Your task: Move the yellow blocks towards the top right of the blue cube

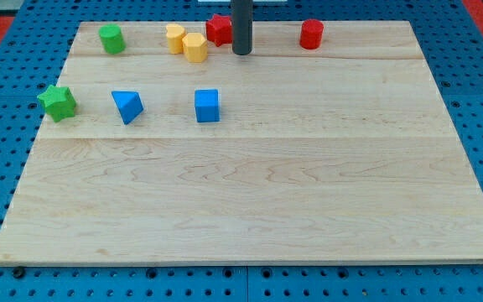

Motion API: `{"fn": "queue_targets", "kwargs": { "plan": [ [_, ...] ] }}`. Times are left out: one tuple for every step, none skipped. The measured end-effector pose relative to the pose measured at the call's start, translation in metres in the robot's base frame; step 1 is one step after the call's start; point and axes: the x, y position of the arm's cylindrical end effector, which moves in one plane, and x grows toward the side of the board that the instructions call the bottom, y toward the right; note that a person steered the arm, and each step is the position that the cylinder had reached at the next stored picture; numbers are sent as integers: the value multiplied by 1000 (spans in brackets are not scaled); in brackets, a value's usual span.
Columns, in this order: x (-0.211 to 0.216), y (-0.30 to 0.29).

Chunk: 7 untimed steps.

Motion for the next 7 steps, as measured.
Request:
{"fn": "queue_targets", "kwargs": {
  "plan": [
    [49,2],
    [76,-48],
    [54,-137],
    [8,-169],
    [2,-140],
    [-27,-159],
    [-60,-139]
  ]
}}
